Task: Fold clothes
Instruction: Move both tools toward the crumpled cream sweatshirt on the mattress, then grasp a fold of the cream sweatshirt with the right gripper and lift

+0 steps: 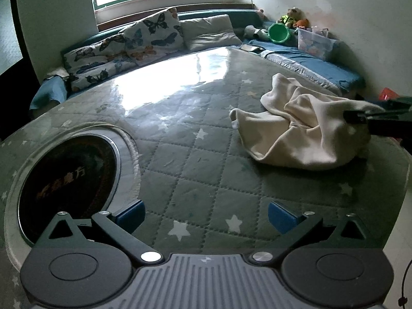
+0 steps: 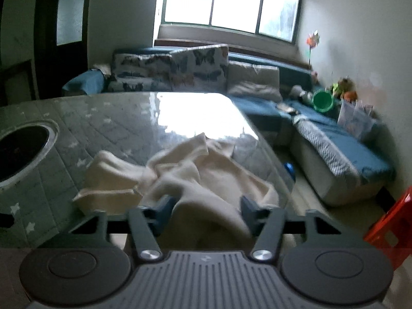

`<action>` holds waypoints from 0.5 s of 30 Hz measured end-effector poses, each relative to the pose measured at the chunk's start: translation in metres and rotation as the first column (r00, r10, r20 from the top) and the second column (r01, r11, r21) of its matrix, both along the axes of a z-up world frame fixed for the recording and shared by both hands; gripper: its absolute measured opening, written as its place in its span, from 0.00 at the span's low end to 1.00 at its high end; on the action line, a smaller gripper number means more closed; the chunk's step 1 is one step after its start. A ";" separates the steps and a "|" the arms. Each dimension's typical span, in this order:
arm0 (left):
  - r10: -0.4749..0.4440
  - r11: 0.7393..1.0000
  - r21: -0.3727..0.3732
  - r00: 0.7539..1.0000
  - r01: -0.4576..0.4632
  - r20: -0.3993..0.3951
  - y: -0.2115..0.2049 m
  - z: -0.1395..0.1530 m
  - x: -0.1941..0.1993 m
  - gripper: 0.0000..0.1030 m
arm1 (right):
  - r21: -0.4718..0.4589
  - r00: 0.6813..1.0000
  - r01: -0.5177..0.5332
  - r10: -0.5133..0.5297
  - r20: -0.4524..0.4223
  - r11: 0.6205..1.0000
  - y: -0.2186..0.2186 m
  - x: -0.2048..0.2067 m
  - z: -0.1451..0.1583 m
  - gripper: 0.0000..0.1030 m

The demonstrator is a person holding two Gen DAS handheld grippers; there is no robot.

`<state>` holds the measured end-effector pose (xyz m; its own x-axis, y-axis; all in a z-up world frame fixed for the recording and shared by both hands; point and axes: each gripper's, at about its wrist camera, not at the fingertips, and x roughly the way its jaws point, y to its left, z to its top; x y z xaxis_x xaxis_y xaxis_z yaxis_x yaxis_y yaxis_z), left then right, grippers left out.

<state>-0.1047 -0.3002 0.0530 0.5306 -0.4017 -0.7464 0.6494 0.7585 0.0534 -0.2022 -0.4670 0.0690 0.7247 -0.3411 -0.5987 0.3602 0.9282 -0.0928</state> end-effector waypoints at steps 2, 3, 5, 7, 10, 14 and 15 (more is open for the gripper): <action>0.006 1.000 0.001 1.000 -0.006 -0.003 0.001 -0.001 0.002 1.00 | 0.023 1.000 0.000 0.000 0.004 1.000 0.000 -0.008 -0.003 0.24; 0.007 1.000 0.002 1.000 -0.007 -0.005 0.001 -0.001 0.002 1.00 | 0.030 1.000 -0.007 0.007 0.015 1.000 0.002 -0.015 -0.003 0.23; 0.009 1.000 0.003 1.000 -0.009 -0.009 0.001 -0.003 0.003 1.00 | 0.026 0.999 -0.029 0.028 0.035 0.999 0.010 -0.026 -0.004 0.19; 0.010 1.000 0.003 1.000 -0.010 -0.013 0.001 -0.004 0.004 1.00 | -0.001 0.997 -0.068 0.068 0.041 0.998 0.021 -0.037 -0.007 0.19; 0.007 1.000 0.005 1.000 -0.007 -0.019 -0.001 -0.006 0.004 1.00 | -0.020 0.991 -0.131 0.132 0.015 0.991 0.039 -0.048 -0.017 0.18; -0.002 1.000 0.002 1.000 0.002 -0.022 -0.004 -0.006 0.002 1.00 | -0.013 0.983 -0.183 0.182 -0.034 0.983 0.054 -0.055 -0.031 0.18; -0.005 1.000 0.003 1.000 0.005 -0.021 -0.004 -0.006 0.002 1.00 | -0.013 0.980 -0.195 0.194 -0.044 0.981 0.057 -0.055 -0.033 0.18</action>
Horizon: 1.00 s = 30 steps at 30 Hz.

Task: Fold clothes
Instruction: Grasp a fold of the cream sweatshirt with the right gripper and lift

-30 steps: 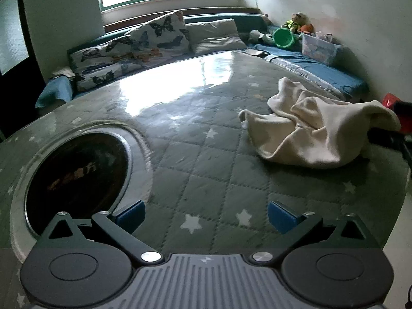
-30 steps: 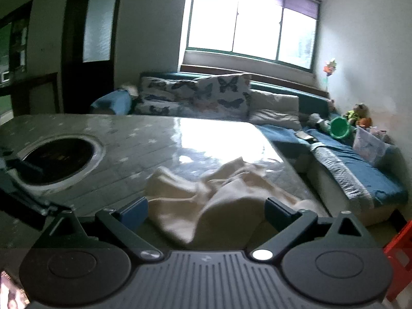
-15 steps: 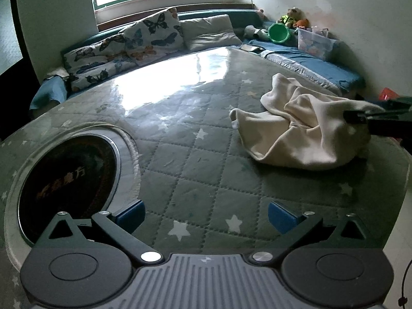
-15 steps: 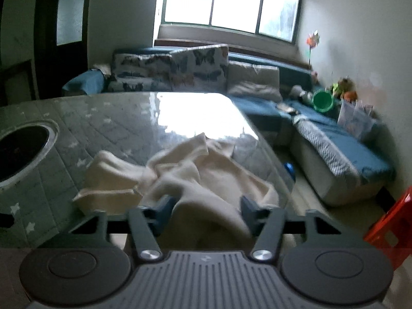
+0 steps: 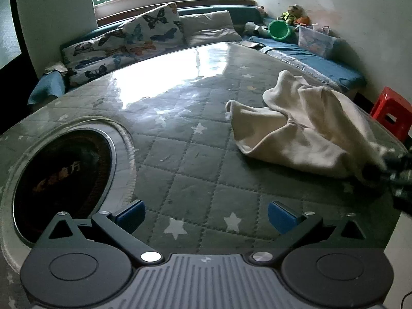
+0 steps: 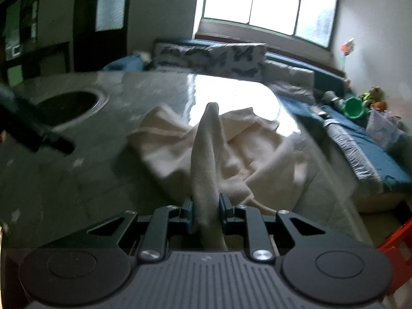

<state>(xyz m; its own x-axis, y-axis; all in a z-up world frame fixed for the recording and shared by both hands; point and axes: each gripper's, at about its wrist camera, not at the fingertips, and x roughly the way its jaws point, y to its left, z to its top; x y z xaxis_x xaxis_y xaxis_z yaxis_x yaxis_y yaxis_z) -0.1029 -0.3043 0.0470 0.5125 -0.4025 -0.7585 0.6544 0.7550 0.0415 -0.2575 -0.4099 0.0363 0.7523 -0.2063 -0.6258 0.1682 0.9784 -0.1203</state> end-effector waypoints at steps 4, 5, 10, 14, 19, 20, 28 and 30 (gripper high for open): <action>-0.014 1.000 0.000 1.000 0.014 0.005 -0.003 0.002 -0.003 1.00 | 0.034 1.000 -0.025 0.025 -0.006 0.999 0.003 0.002 0.006 0.20; -0.020 1.000 -0.001 1.000 0.020 0.006 -0.005 0.003 -0.004 1.00 | 0.052 1.000 -0.026 0.026 0.000 0.998 0.001 0.002 0.010 0.22; -0.043 0.999 -0.006 0.999 0.043 0.007 -0.013 0.006 -0.009 1.00 | 0.096 0.999 -0.039 0.036 0.030 0.995 -0.001 0.001 0.026 0.25; -0.057 0.998 -0.009 0.998 0.057 0.006 -0.020 0.009 -0.012 1.00 | 0.121 0.998 -0.033 0.025 0.060 0.992 -0.008 0.001 0.038 0.31; -0.088 0.996 -0.018 0.996 0.088 -0.004 -0.033 0.010 -0.015 1.00 | 0.128 0.996 0.016 -0.027 0.086 0.992 -0.018 0.004 0.043 0.36; -0.094 0.995 -0.015 0.996 0.094 -0.003 -0.037 0.010 -0.016 1.00 | 0.134 0.996 0.026 -0.038 0.083 0.991 -0.022 0.009 0.043 0.37; -0.130 0.991 -0.022 0.991 0.130 -0.010 -0.055 0.015 -0.018 1.00 | 0.258 0.993 0.097 -0.111 0.042 0.961 -0.062 0.047 0.023 0.45; -0.131 0.991 -0.027 0.991 0.131 -0.006 -0.056 0.017 -0.017 1.00 | 0.323 0.992 0.109 -0.124 0.025 0.940 -0.073 0.054 0.015 0.48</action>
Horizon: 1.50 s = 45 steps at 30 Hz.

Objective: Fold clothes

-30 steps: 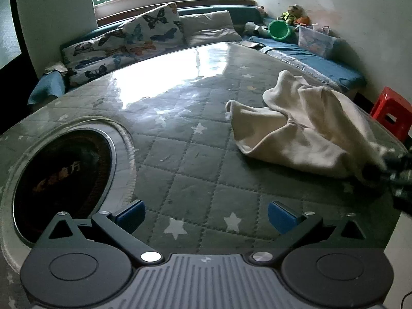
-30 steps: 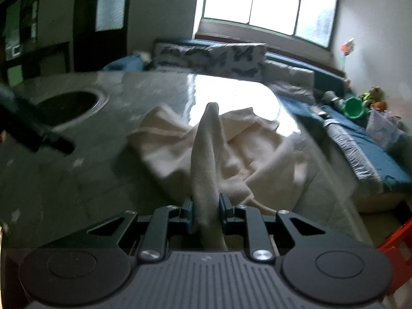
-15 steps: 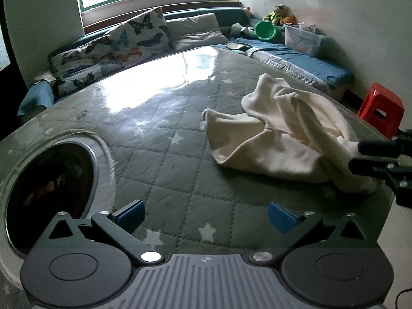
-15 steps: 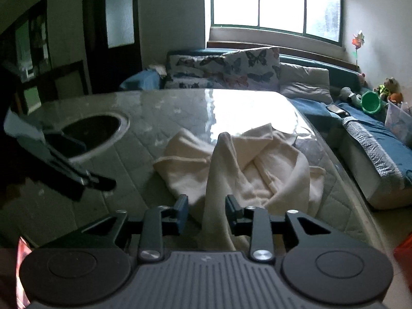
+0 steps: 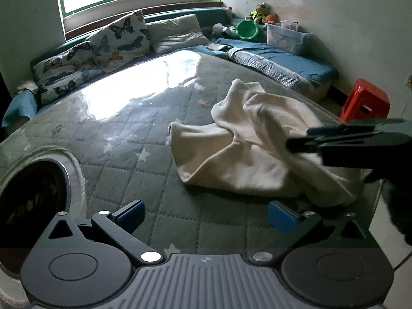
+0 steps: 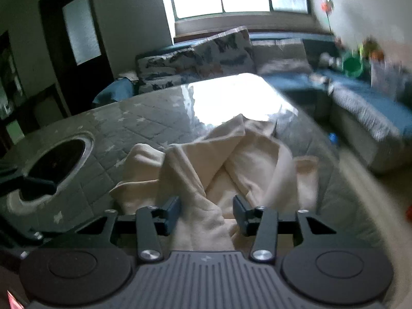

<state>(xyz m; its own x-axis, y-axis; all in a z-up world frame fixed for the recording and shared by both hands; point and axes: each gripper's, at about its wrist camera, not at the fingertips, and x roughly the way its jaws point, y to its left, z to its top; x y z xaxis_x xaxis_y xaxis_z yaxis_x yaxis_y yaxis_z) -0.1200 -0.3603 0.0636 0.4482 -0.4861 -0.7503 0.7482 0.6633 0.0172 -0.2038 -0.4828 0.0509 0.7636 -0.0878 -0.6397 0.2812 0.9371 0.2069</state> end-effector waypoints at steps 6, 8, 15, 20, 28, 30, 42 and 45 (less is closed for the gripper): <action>0.021 1.000 -0.002 1.000 -0.021 -0.003 0.003 0.000 0.007 1.00 | 0.116 1.000 -0.026 0.026 -0.003 0.993 -0.008 0.008 -0.017 0.51; 0.034 0.999 -0.007 0.999 -0.034 -0.006 0.006 0.001 0.010 1.00 | 0.103 0.999 -0.039 0.038 0.011 0.994 -0.004 0.003 -0.017 0.35; 0.074 0.996 -0.047 0.997 -0.074 -0.007 0.017 0.010 0.020 1.00 | 0.064 0.992 -0.105 0.100 0.081 0.992 0.023 -0.026 -0.007 0.16; 0.067 0.995 -0.072 0.998 -0.068 -0.015 0.017 0.013 0.021 1.00 | 0.076 0.978 -0.184 0.175 0.115 0.980 0.054 -0.047 0.001 0.15; 0.015 0.996 -0.082 0.999 -0.019 -0.050 0.004 0.008 0.017 1.00 | 0.118 0.949 -0.293 0.274 0.154 0.949 0.098 -0.067 0.001 0.15; 0.004 0.997 -0.074 0.999 -0.008 -0.054 0.001 0.005 0.016 1.00 | 0.124 0.940 -0.322 0.301 0.163 0.938 0.107 -0.071 0.001 0.15; -0.095 0.995 0.010 0.993 0.096 -0.075 -0.009 -0.024 0.016 0.31 | 0.084 0.903 -0.418 0.403 0.151 0.905 0.133 -0.086 0.007 0.15; -0.101 0.995 -0.006 0.992 0.101 -0.079 -0.004 -0.026 0.018 0.18 | 0.084 0.910 -0.401 0.387 0.147 0.912 0.129 -0.091 0.011 0.18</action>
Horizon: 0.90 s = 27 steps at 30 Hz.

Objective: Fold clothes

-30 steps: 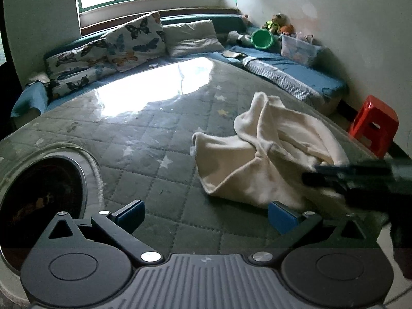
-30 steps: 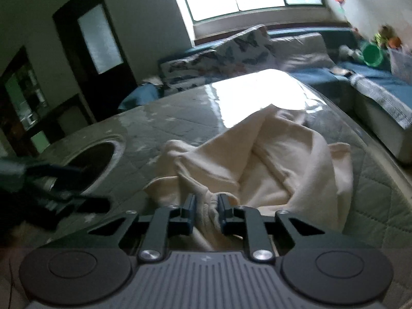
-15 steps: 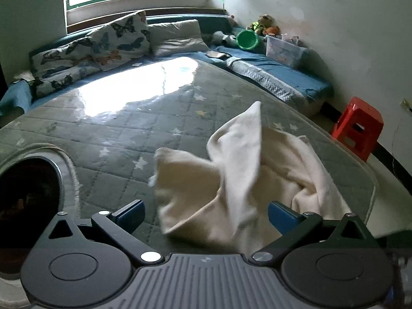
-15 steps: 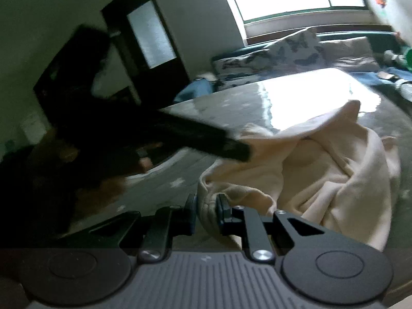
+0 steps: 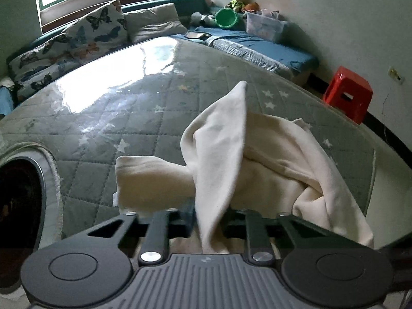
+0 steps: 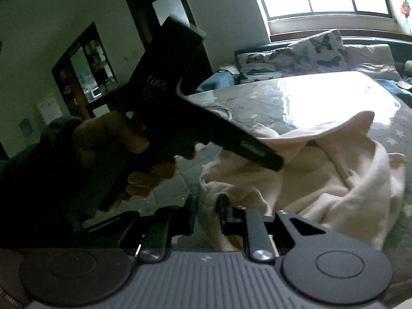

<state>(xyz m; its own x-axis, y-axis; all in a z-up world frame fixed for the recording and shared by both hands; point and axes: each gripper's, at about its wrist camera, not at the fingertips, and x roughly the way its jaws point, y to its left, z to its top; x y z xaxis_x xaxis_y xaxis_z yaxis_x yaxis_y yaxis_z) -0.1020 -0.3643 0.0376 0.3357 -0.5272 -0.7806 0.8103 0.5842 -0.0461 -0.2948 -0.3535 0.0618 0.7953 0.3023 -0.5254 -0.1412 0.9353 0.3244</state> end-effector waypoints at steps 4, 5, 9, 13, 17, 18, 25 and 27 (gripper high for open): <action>-0.006 1.000 -0.018 1.000 0.007 0.004 0.006 0.004 0.001 0.15 | -0.003 0.998 0.058 -0.058 0.010 0.998 -0.020 -0.010 0.013 0.20; -0.008 1.000 -0.021 1.000 0.008 0.005 0.007 0.005 0.001 0.15 | -0.004 0.996 0.084 -0.084 0.013 0.996 -0.028 -0.014 0.017 0.20; -0.017 1.000 -0.012 1.000 0.017 0.023 0.004 0.007 -0.002 0.24 | -0.058 0.976 0.217 -0.216 0.013 0.975 -0.067 -0.009 0.023 0.30; -0.024 1.000 0.002 0.998 0.024 0.054 -0.003 0.008 -0.004 0.41 | -0.102 0.936 0.348 -0.352 -0.020 0.932 -0.108 0.010 0.017 0.35; -0.044 0.999 0.015 0.995 0.043 0.084 -0.010 0.010 -0.007 0.53 | -0.068 0.898 0.428 -0.433 -0.083 0.901 -0.138 0.022 0.003 0.36; -0.051 0.999 0.022 0.994 0.050 0.096 -0.012 0.010 -0.007 0.55 | -0.048 0.892 0.438 -0.441 -0.102 0.898 -0.144 0.028 -0.002 0.36; -0.071 0.996 0.064 0.991 0.064 0.115 -0.028 0.001 -0.001 0.55 | -0.053 0.877 0.444 -0.446 -0.180 0.894 -0.157 0.055 -0.023 0.36; -0.083 0.995 0.071 0.989 0.075 0.123 -0.029 -0.003 0.000 0.37 | -0.059 0.873 0.441 -0.444 -0.201 0.895 -0.155 0.056 -0.026 0.32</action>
<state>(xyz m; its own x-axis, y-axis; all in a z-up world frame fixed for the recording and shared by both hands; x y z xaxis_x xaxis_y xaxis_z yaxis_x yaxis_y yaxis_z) -0.1024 -0.3929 0.0351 0.3927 -0.5047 -0.7688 0.8511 0.5163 0.0958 -0.2383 -0.5084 0.0359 0.7199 -0.0626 -0.6913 0.3564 0.8879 0.2907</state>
